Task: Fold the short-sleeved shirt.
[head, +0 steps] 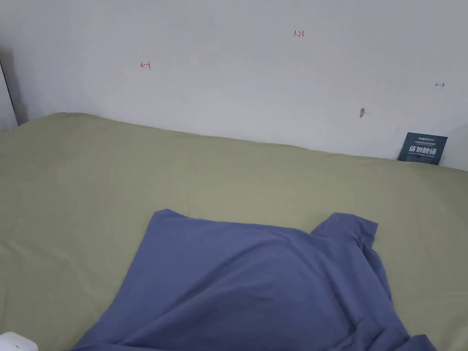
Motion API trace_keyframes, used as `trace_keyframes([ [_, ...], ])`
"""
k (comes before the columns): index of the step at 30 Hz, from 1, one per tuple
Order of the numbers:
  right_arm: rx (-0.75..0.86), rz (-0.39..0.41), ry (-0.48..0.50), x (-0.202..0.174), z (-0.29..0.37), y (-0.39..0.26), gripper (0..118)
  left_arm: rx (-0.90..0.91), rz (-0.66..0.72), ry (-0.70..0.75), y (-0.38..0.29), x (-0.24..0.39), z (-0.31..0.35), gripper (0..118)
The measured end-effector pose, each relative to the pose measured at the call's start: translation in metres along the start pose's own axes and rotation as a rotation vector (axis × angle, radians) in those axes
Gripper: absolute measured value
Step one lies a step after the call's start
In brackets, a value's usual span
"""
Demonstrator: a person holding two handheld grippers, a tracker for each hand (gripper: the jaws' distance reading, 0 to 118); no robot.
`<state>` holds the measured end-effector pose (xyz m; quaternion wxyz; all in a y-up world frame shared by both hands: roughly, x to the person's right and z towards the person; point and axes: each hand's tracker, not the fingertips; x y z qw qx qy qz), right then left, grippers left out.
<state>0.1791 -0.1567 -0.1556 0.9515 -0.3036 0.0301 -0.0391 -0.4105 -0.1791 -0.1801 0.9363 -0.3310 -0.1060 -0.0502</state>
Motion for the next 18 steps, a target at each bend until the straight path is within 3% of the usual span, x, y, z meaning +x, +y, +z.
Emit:
trace_keyframes([
  [4, -0.055, -0.011, -0.038, 0.006, -0.007, -0.007, 1, -0.048, 0.034, -0.009, -0.011, 0.0, -0.011, 7],
  [5, -0.069, -0.01, -0.039, 0.007, -0.009, -0.008, 2, -0.062, 0.04, -0.007, -0.014, 0.002, -0.014, 17],
  [6, -0.093, -0.01, -0.039, 0.008, -0.011, -0.009, 6, -0.081, 0.05, -0.006, -0.016, 0.003, -0.017, 35],
  [7, -0.104, -0.008, -0.044, 0.007, -0.012, -0.008, 26, -0.114, 0.063, 0.006, -0.018, 0.004, -0.019, 68],
  [8, -0.111, 0.002, -0.05, 0.007, -0.011, -0.007, 26, -0.131, 0.082, 0.03, -0.019, 0.005, -0.019, 68],
  [9, -0.113, 0.003, -0.051, 0.007, -0.009, -0.005, 35, -0.131, 0.115, 0.024, -0.021, 0.006, -0.016, 75],
  [10, -0.122, 0.001, -0.041, 0.007, -0.006, -0.002, 55, -0.12, 0.171, 0.002, -0.02, 0.005, -0.011, 85],
  [11, -0.131, -0.015, -0.026, 0.006, -0.002, 0.002, 84, -0.081, 0.24, -0.022, -0.017, 0.004, -0.002, 87],
  [12, -0.071, -0.04, -0.016, 0.004, 0.007, 0.005, 95, -0.051, 0.292, -0.03, -0.013, 0.004, 0.006, 87],
  [13, -0.024, -0.049, -0.012, 0.001, 0.014, 0.01, 89, -0.01, 0.329, -0.012, -0.007, 0.006, 0.015, 87],
  [16, 0.068, -0.056, -0.061, -0.012, 0.036, 0.03, 90, 0.129, 0.362, 0.079, 0.017, 0.022, 0.044, 87],
  [18, 0.133, -0.03, -0.082, -0.025, 0.052, 0.04, 84, 0.268, 0.371, 0.155, 0.029, 0.038, 0.067, 85],
])
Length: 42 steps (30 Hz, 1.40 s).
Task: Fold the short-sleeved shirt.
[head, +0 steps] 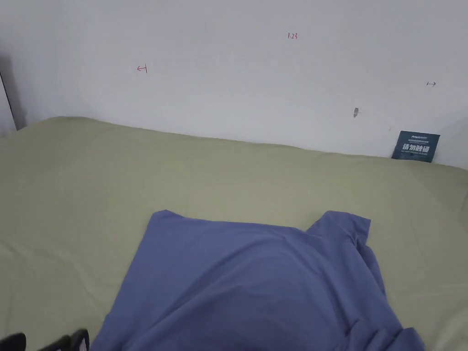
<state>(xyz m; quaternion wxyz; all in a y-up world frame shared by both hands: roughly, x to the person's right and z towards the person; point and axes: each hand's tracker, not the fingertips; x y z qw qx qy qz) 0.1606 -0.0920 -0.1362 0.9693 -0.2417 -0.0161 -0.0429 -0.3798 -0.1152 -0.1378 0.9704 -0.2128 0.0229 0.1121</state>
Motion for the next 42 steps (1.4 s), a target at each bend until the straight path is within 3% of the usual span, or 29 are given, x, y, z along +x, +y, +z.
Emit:
trace_keyframes([
  [2, 0.048, 0.065, -0.037, -0.014, 0.015, 0.007, 58, 0.159, 0.012, 0.011, 0.006, 0.014, 0.025, 75],
  [3, 0.071, 0.093, -0.053, -0.02, 0.023, 0.008, 40, 0.201, 0.009, 0.014, 0.009, 0.019, 0.033, 61],
  [4, 0.091, 0.119, -0.063, -0.026, 0.03, 0.007, 10, 0.215, -0.012, 0.024, 0.011, 0.025, 0.04, 29],
  [5, 0.107, 0.132, -0.067, -0.031, 0.036, 0.005, 2, 0.218, -0.042, 0.029, 0.013, 0.03, 0.044, 7],
  [7, 0.139, 0.122, -0.064, -0.037, 0.053, -0.001, 0, 0.187, -0.079, 0.027, 0.013, 0.033, 0.049, 0],
  [11, 0.158, 0.071, -0.048, -0.044, 0.075, -0.013, 0, 0.118, -0.066, 0.019, 0.003, 0.028, 0.058, 0],
  [17, 0.101, 0.094, -0.04, -0.043, 0.073, -0.024, 0, -0.054, -0.114, -0.02, -0.01, 0.008, 0.04, 1],
  [19, 0.092, 0.093, -0.035, -0.04, 0.069, -0.024, 0, -0.073, -0.15, -0.011, -0.017, 0.001, 0.026, 17],
  [21, 0.078, 0.087, -0.03, -0.038, 0.063, -0.024, 0, -0.142, -0.163, -0.015, -0.02, -0.006, 0.006, 21],
  [25, 0.05, 0.105, -0.033, -0.038, 0.055, -0.025, 0, -0.366, -0.137, -0.089, -0.03, -0.015, -0.04, 67],
  [26, 0.04, 0.108, -0.034, -0.037, 0.052, -0.026, 0, -0.393, -0.155, -0.105, -0.035, -0.016, -0.05, 67],
  [32, -0.037, 0.069, -0.046, -0.031, 0.034, -0.031, 0, -0.515, -0.258, -0.069, -0.066, -0.011, -0.092, 63],
  [33, -0.059, 0.063, -0.049, -0.029, 0.03, -0.031, 0, -0.506, -0.253, -0.069, -0.068, -0.011, -0.093, 56],
  [34, -0.09, 0.059, -0.05, -0.026, 0.024, -0.033, 0, -0.484, -0.254, -0.059, -0.067, -0.011, -0.091, 38],
  [35, -0.142, 0.055, -0.043, -0.023, 0.016, -0.034, 0, -0.436, -0.259, -0.034, -0.065, -0.012, -0.09, 13],
  [37, -0.27, 0.036, -0.02, -0.016, -0.004, -0.036, 0, -0.405, -0.207, -0.083, -0.062, -0.017, -0.09, 6],
  [39, -0.377, 0.02, -0.019, -0.009, -0.026, -0.043, 14, -0.435, -0.195, -0.08, -0.058, -0.017, -0.092, 6],
  [42, -0.434, -0.019, -0.03, -0.001, -0.053, -0.053, 67, -0.428, -0.224, -0.077, -0.059, -0.016, -0.092, 6],
])
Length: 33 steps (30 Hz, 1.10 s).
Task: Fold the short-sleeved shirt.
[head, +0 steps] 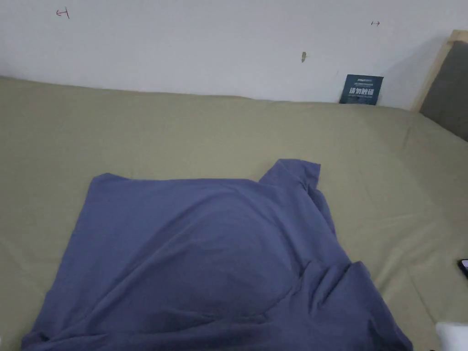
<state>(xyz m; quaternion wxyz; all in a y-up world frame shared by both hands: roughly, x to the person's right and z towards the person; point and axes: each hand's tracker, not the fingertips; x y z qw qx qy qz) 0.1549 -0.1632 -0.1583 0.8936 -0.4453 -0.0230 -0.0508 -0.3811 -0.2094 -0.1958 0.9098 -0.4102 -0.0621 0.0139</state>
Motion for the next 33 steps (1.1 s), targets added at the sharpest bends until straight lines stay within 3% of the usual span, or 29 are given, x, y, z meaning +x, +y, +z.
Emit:
trace_keyframes([
  [1, 0.001, -0.001, 0.009, 0.003, -0.007, 0.001, 78, -0.006, -0.006, 0.0, 0.003, 0.005, 0.002, 6],
  [8, -0.003, 0.01, -0.087, 0.015, -0.034, 0.012, 77, -0.019, -0.004, 0.003, 0.004, 0.008, 0.005, 6],
  [11, -0.025, -0.021, -0.054, 0.023, -0.044, 0.016, 74, -0.024, 0.002, 0.003, 0.004, 0.008, 0.003, 6],
  [12, -0.037, -0.03, -0.029, 0.023, -0.044, 0.018, 62, -0.027, 0.006, 0.001, 0.004, 0.008, 0.003, 6],
  [13, -0.027, -0.025, -0.03, 0.022, -0.043, 0.018, 28, -0.029, 0.008, 0.001, 0.005, 0.007, 0.002, 6],
  [14, -0.007, -0.003, -0.041, 0.019, -0.041, 0.017, 4, -0.028, 0.009, 0.001, 0.005, 0.007, 0.003, 6],
  [17, 0.071, 0.059, -0.021, 0.014, -0.032, 0.015, 4, -0.027, 0.002, 0.0, 0.005, 0.002, 0.0, 6],
  [25, 0.108, 0.002, -0.015, 0.018, -0.02, 0.021, 3, -0.006, -0.02, -0.007, 0.011, 0.004, 0.009, 6],
  [33, 0.19, 0.084, -0.002, 0.014, -0.011, 0.062, 3, 0.043, -0.049, -0.038, 0.054, -0.001, 0.013, 6],
])
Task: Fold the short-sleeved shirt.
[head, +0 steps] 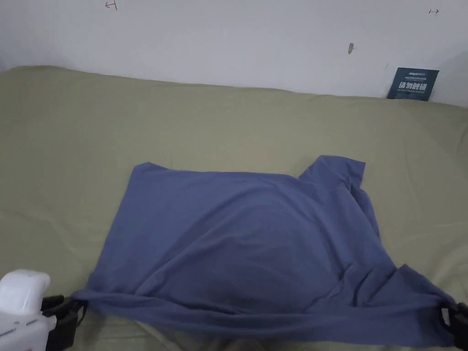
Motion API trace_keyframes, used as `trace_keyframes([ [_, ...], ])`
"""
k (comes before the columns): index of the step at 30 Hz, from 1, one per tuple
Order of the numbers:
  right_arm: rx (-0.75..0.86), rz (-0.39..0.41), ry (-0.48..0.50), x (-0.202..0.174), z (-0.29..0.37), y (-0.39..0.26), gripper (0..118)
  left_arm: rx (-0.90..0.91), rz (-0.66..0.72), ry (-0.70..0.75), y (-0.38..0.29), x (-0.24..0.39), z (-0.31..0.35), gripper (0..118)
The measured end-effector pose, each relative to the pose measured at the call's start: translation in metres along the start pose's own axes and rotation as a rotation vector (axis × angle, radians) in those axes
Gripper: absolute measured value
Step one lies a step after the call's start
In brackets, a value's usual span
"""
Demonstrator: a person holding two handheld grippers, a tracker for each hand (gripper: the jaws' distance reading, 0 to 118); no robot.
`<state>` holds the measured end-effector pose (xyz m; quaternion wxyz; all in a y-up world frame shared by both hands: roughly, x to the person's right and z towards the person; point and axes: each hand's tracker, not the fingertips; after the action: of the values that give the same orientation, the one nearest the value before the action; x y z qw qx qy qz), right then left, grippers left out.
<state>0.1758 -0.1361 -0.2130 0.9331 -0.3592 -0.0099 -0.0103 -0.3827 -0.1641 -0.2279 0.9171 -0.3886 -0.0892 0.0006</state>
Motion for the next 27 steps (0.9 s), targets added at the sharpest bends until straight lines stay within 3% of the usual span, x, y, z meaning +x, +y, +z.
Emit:
trace_keyframes([
  [13, 0.01, 0.117, 0.015, 0.0, -0.068, 0.119, 3, -0.067, -0.118, 0.016, 0.114, -0.018, -0.059, 6],
  [24, -0.107, 0.13, 0.02, -0.011, -0.165, 0.142, 3, -0.204, -0.048, 0.06, 0.147, -0.033, -0.15, 6],
  [26, -0.108, 0.113, 0.011, -0.01, -0.175, 0.138, 5, -0.197, -0.049, 0.07, 0.145, -0.03, -0.157, 11],
  [27, -0.098, 0.1, 0.018, -0.008, -0.177, 0.136, 14, -0.18, -0.059, 0.078, 0.143, -0.029, -0.158, 23],
])
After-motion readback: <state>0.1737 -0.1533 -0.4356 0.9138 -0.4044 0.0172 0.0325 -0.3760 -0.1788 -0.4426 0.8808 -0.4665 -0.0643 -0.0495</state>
